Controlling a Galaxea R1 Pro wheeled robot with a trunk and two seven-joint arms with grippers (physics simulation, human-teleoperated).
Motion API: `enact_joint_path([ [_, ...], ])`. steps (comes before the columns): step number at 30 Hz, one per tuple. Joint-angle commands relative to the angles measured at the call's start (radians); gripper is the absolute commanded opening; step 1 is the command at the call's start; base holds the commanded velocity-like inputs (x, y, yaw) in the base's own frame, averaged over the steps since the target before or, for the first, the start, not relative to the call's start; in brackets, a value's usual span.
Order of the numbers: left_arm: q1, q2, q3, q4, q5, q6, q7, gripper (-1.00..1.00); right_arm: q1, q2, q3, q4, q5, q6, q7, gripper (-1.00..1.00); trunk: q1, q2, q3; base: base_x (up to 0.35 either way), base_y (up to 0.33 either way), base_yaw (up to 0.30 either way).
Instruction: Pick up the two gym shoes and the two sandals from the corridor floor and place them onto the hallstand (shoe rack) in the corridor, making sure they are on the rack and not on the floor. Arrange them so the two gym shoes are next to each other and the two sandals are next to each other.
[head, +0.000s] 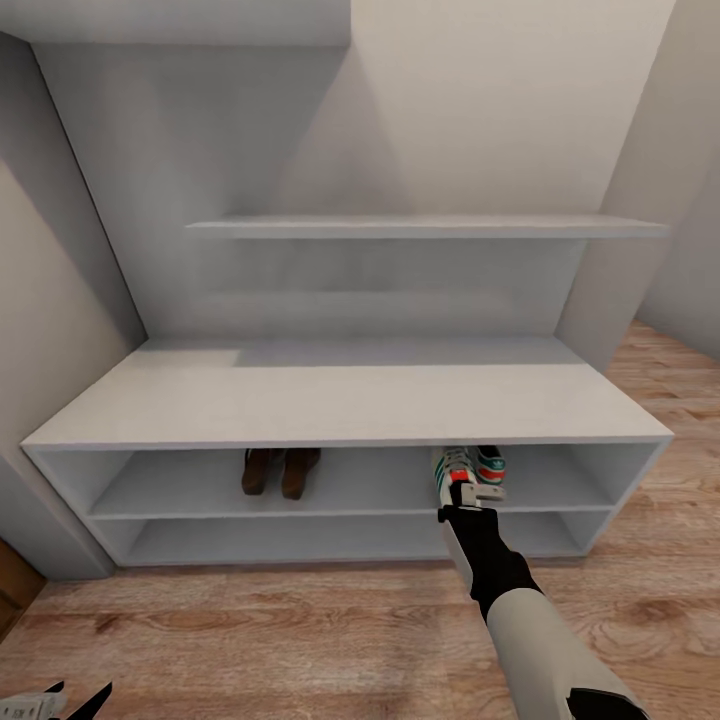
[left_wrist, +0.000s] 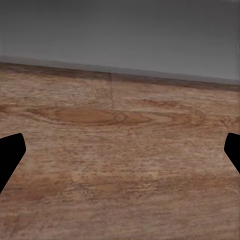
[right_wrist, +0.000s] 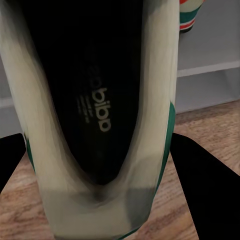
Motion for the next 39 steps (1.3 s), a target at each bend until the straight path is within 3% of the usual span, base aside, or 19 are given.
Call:
enact_joint_path([
  [1, -0.001, -0.001, 0.007, 0.0, -0.01, -0.005, -0.005, 1.0, 0.0, 0.001, -0.004, -0.001, 0.01, 0.007, 0.002, -1.0, 0.0, 0.0, -0.001, 0.043, 0.0, 0.0],
  [39, -0.001, -0.001, 0.008, 0.0, -0.01, -0.005, -0.005, 1.0, 0.0, 0.001, -0.005, 0.001, 0.01, 0.007, 0.003, -1.0, 0.0, 0.0, -0.001, 0.072, 0.0, 0.0],
])
